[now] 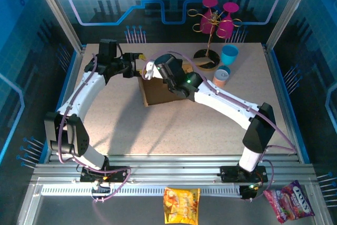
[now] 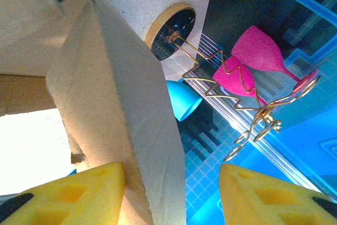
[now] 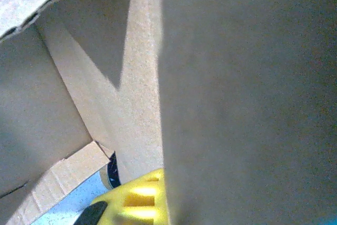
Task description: Fold the paper box
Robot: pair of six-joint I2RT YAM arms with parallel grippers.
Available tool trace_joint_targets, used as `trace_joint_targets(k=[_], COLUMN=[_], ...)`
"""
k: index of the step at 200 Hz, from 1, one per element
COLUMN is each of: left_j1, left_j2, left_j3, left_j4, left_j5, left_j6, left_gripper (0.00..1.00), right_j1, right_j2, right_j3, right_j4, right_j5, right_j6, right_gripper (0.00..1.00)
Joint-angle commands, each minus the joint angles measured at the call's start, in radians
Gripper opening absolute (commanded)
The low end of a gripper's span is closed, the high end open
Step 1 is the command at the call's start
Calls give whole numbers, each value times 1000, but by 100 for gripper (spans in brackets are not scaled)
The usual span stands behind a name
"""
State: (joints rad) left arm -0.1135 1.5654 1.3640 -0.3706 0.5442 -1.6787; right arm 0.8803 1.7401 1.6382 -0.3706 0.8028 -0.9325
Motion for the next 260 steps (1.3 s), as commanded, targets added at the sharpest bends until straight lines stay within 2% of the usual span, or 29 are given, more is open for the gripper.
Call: trace_joint_targets(k=[1, 76, 137, 166, 260], left_j1=[-28, -43, -54, -54, -49], left_j2=[19, 10, -25, -57, -103], left_j3=[-31, -93, -99, -117, -163], left_j4=[53, 88, 105, 125, 158], left_j5=[75, 85, 73, 70, 60], left_j6=[-30, -73, -123, -159, -215], left_gripper=[49, 50, 51, 56, 56], right_j1=[40, 51, 45, 30, -7], right_j2=[-40, -37, -34, -44, -74], right_j3=[-41, -142, -97, -104, -103], right_j4=[186, 495, 491, 479, 429], right_j5=[-59, 2, -19, -17, -32], right_j6=[-68, -302, -330, -321, -288], right_gripper=[0, 0, 0, 0, 0])
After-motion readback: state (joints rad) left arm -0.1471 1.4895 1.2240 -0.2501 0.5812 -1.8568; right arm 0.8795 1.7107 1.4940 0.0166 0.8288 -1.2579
